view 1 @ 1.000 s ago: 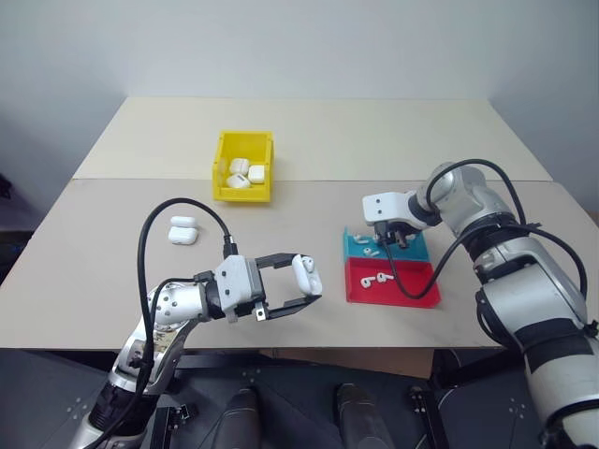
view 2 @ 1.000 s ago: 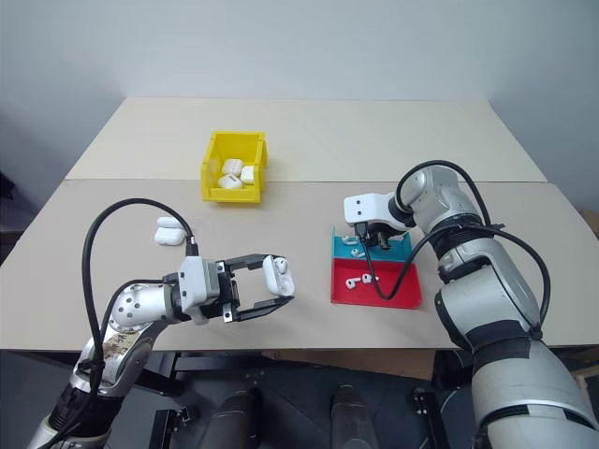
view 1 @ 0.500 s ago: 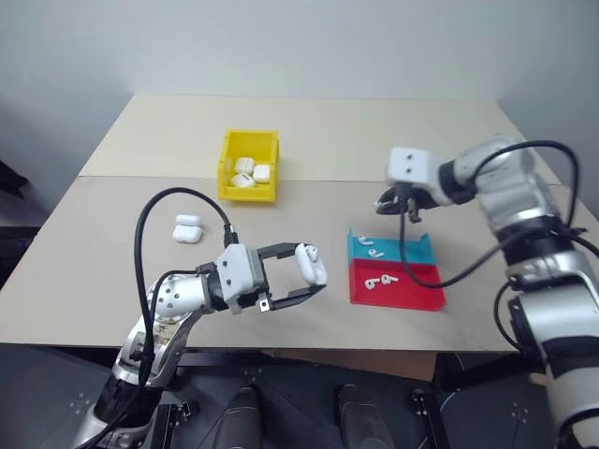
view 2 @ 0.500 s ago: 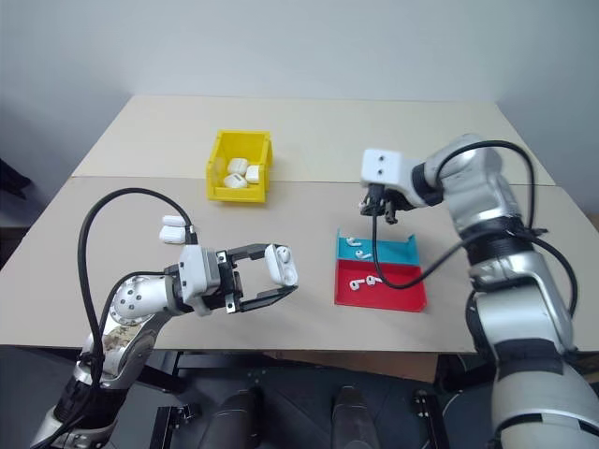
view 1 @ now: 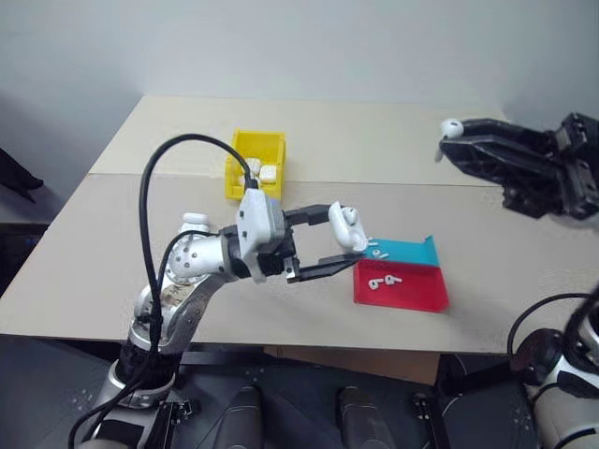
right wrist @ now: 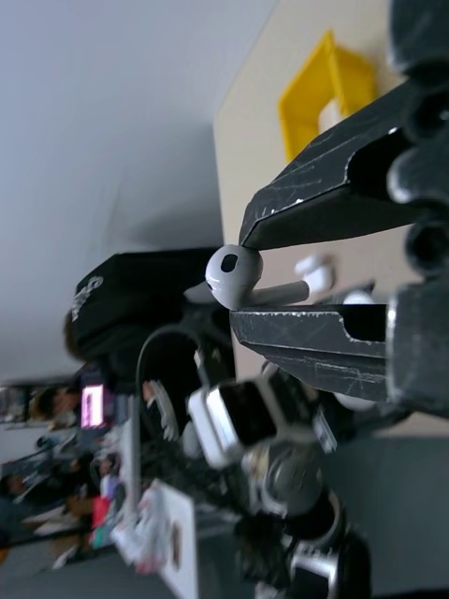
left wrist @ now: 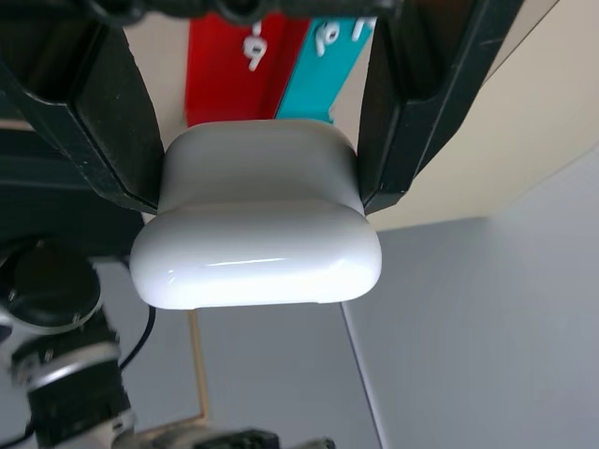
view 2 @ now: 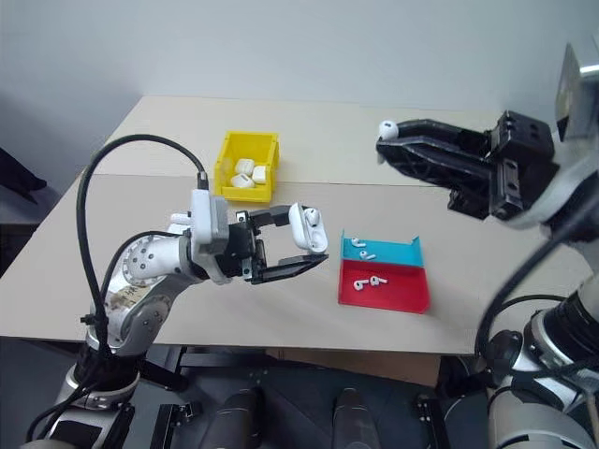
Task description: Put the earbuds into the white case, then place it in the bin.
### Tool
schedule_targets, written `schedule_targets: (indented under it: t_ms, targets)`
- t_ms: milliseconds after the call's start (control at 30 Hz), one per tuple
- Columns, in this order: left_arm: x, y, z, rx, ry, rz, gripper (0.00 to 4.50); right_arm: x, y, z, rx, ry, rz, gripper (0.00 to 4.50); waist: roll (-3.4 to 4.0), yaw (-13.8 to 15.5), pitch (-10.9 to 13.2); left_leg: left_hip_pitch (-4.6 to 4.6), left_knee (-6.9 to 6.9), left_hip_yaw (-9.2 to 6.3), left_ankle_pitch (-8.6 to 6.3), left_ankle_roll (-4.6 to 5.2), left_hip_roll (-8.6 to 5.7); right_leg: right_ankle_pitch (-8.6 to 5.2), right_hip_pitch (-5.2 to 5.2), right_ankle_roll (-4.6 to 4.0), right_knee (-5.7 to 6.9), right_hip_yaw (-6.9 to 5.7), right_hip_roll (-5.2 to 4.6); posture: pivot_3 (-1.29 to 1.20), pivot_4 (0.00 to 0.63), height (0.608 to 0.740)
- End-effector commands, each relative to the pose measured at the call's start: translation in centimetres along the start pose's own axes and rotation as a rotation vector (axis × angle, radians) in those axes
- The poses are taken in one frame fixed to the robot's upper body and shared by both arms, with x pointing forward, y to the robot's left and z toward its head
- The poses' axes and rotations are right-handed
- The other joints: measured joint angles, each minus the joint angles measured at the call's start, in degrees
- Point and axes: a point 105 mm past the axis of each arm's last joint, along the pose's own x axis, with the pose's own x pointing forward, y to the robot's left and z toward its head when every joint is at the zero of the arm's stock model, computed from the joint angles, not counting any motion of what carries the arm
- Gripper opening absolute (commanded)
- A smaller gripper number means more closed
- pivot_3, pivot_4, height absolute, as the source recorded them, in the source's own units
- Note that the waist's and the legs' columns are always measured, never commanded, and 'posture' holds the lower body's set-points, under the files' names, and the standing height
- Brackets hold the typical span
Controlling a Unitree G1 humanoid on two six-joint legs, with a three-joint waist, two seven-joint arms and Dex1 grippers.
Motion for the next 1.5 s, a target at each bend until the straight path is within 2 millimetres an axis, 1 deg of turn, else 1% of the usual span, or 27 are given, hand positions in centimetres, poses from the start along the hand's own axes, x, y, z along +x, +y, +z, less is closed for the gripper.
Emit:
schedule_targets:
  t_ms: [33,133,233,433,467,500,567,733,800,967,1167,1300,1500]
  targets:
    - [-0.1,-0.7,2.0,0.036,-0.061,-0.066,2.78,0.5,2.0,-1.0,0.025,0.01,0.029,0.99,0.0,-0.16,0.0,0.03,-0.02,-0.01,0.0,0.0,0.0,0.0,0.12,0.0,-0.07,-0.01,0.0,0.0,0.15,0.74]
    - [-0.3,-0.9,2.2,0.031,-0.069,-0.102,2.78,1.0,2.8,-2.1,0.141,-0.012,0.066,0.99,0.0,-0.66,0.0,0.02,-0.05,-0.02,-0.01,0.0,0.0,0.0,0.26,-0.01,-0.39,-0.01,0.0,0.0,0.15,0.74]
    - [-0.4,-0.9,2.3,0.031,-0.079,-0.111,2.78,1.2,2.8,-2.5,0.161,-0.003,0.037,0.99,0.01,-0.95,0.0,-0.12,-0.06,0.0,0.0,0.01,0.0,0.01,0.36,-0.01,-0.81,0.0,-0.01,0.0,0.15,0.74]
    - [-0.3,-0.6,1.9,0.029,-0.07,-0.094,2.78,1.8,2.8,-3.4,0.207,0.024,0.039,0.99,-0.01,-0.83,0.0,-0.24,-0.19,-0.02,0.02,0.06,-0.03,0.0,0.28,-0.01,-0.83,0.0,0.0,0.0,0.15,0.74]
    - [-0.3,-0.6,1.9,0.03,-0.069,-0.091,2.78,1.8,2.8,-3.4,0.211,0.022,0.046,0.99,-0.01,-0.84,0.0,-0.24,-0.21,-0.03,0.05,0.12,-0.02,0.0,0.27,0.0,-0.83,0.0,0.01,0.0,0.15,0.74]
    - [-0.3,-0.6,1.8,0.03,-0.069,-0.089,2.78,1.9,2.8,-3.5,0.215,0.018,0.052,0.99,-0.01,-0.85,0.0,-0.24,-0.23,-0.04,0.21,0.4,-0.02,0.0,0.26,0.0,-0.83,0.0,0.02,0.0,0.15,0.74]
    - [-0.2,-0.6,1.9,0.029,-0.074,-0.084,2.78,2.1,2.8,-3.6,0.222,0.01,0.063,0.99,-0.01,-0.84,0.0,-0.25,-0.22,-0.03,0.21,0.43,-0.02,-0.01,0.26,0.02,-0.85,0.0,0.02,0.0,0.15,0.74]
    - [-0.2,-0.6,1.9,0.027,-0.073,-0.076,2.78,2.5,2.9,-4.1,0.214,0.003,0.082,0.99,-0.02,-0.78,0.0,-0.26,-0.17,-0.04,0.14,0.31,-0.02,-0.01,0.27,0.01,-0.86,0.0,0.02,0.0,0.15,0.74]
    - [-0.2,-0.6,1.9,0.026,-0.073,-0.072,2.78,2.7,2.9,-4.2,0.203,-0.007,0.09,0.99,-0.02,-0.8,0.0,-0.26,-0.15,-0.04,-0.01,0.08,-0.02,-0.01,0.28,0.01,-0.86,0.0,0.02,0.0,0.15,0.74]
    - [-0.2,-0.7,1.9,0.027,-0.078,-0.068,2.78,2.8,2.7,-4.8,0.165,-0.027,0.085,0.99,-0.02,-0.81,0.0,-0.26,-0.16,-0.04,-0.01,0.07,-0.02,-0.01,0.26,0.01,-0.86,0.0,0.02,0.0,0.15,0.74]
    - [-0.2,-0.6,1.9,0.026,-0.075,-0.061,2.78,3.0,2.6,-5.6,0.149,-0.009,0.091,0.99,-0.02,-0.75,0.01,-0.27,-0.19,-0.04,-0.01,0.08,-0.02,-0.01,0.26,0.01,-0.88,0.0,0.02,0.0,0.15,0.74]
    - [-0.1,-0.4,1.7,0.029,-0.072,-0.04,2.78,3.1,2.8,-6.6,0.137,0.025,0.094,0.99,-0.02,-0.75,0.01,-0.27,-0.18,-0.03,-0.01,0.07,-0.02,-0.01,0.24,0.01,-0.88,0.0,0.02,0.0,0.15,0.74]
    - [-0.2,-0.6,1.6,0.025,-0.073,-0.052,2.78,3.1,2.7,-6.8,0.088,0.012,0.084,0.99,-0.03,-0.75,0.01,-0.27,-0.17,-0.03,-0.02,0.05,-0.02,-0.01,0.25,0.01,-0.89,0.0,0.02,0.0,0.15,0.74]
